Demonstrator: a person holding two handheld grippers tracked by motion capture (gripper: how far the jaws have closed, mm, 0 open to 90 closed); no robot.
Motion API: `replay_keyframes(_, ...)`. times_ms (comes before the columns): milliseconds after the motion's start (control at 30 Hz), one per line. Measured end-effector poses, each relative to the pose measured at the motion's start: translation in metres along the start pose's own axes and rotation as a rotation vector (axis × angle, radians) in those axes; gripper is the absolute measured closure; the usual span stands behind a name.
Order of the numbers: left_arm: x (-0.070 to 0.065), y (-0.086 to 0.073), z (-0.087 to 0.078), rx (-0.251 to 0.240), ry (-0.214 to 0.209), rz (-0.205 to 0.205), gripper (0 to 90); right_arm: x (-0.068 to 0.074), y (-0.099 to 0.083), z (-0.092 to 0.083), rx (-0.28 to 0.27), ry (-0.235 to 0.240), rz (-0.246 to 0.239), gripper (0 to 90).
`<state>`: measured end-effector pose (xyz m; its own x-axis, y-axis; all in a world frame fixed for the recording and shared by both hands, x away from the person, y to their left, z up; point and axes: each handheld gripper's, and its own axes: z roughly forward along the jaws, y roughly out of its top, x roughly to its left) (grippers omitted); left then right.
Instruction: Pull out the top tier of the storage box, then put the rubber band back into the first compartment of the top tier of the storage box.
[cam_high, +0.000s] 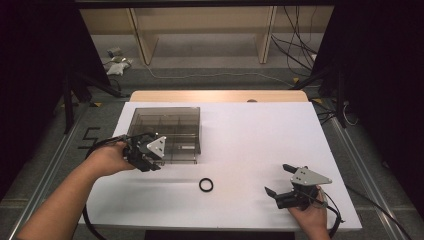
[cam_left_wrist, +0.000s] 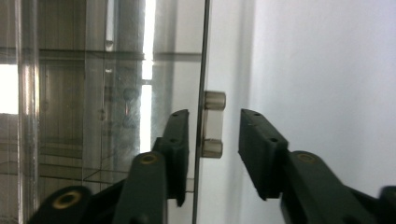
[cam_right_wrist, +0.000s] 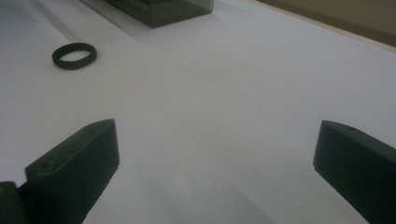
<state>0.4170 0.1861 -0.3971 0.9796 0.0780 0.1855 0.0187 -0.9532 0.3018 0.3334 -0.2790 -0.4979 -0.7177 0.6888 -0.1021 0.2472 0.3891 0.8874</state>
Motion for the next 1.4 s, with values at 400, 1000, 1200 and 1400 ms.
replay_keyframes(400,-0.003,0.009,-0.021,-0.148,0.03,-0.103,35.8,0.0,0.0,0.0,0.0,-0.003,-0.001,1.4)
replay_keyframes(1000,-0.007,0.015,-0.042,-0.333,0.038,-0.188,25.8,0.0,0.0,0.0,0.0,-0.004,0.0,1.4)
replay_keyframes(1200,-0.009,0.023,-0.042,-0.358,0.023,-0.23,23.7,0.0,0.0,-0.001,0.0,-0.002,0.002,1.4)
replay_keyframes(1400,-0.007,0.028,-0.044,-0.428,-0.028,-0.273,23.2,0.0,0.0,0.0,-0.001,-0.001,0.005,1.4)
